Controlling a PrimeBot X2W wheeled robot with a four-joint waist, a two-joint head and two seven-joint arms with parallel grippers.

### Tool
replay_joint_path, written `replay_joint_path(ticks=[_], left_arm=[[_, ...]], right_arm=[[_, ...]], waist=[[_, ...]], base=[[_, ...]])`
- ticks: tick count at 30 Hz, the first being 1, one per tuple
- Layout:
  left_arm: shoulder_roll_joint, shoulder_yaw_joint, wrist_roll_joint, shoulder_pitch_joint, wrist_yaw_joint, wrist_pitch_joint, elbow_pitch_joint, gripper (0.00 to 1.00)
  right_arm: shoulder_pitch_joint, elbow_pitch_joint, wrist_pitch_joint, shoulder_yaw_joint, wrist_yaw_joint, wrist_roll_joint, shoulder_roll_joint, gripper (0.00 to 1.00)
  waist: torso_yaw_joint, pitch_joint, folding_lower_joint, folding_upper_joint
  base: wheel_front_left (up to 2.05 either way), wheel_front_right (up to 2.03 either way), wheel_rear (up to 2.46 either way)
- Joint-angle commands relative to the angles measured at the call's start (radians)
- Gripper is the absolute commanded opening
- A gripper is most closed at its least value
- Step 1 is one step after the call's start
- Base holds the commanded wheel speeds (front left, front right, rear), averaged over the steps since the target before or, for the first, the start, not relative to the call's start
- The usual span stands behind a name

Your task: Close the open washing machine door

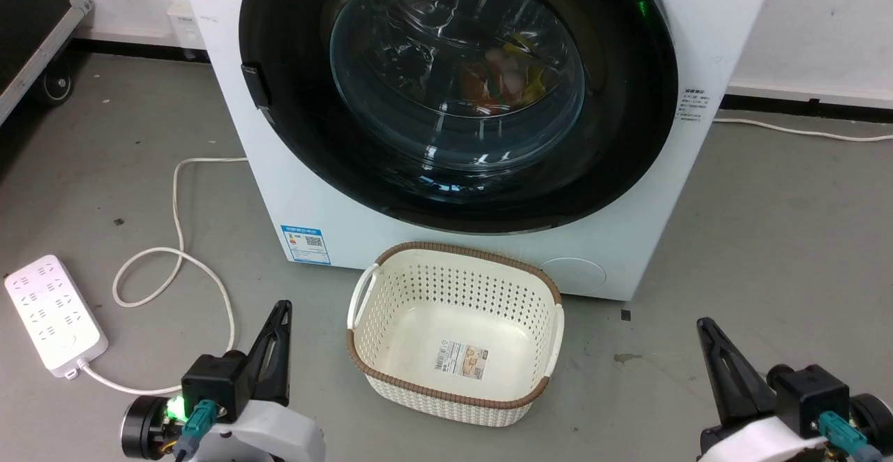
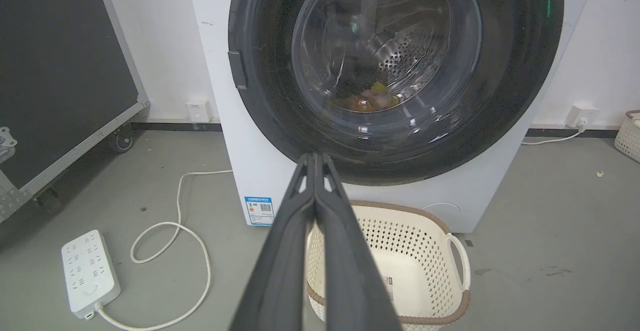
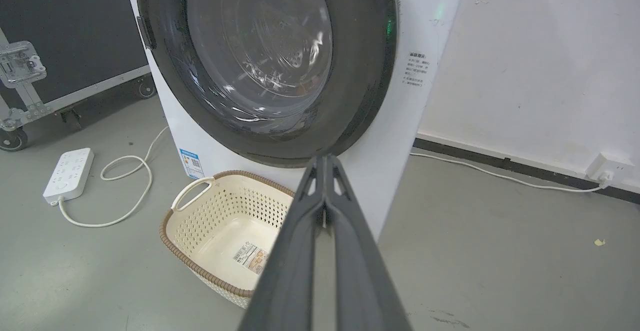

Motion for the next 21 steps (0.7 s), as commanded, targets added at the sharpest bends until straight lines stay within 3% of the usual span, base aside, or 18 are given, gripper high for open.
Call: replay_joint_path(ticks=[1, 21], left_arm=[[-0.003, 0.006, 0.01, 0.01, 0.007, 0.005, -0.01, 0.0], [-0.013, 0.019, 0.033, 0.014, 0.025, 0.046, -0.031, 0.0]], right_arm=[[-0.02, -0.007, 0.007, 0.003, -0.001, 0.007, 0.002, 0.0], [-0.03, -0.014, 0.048, 0.017, -0.001, 0.01, 0.003, 0.0]], waist=[[0.0, 0.0, -0.0001, 0.0], [0.003, -0.003, -0.0001, 0.0]], base=[[0.0, 0.0, 0.0], [0.0, 0.0, 0.0]])
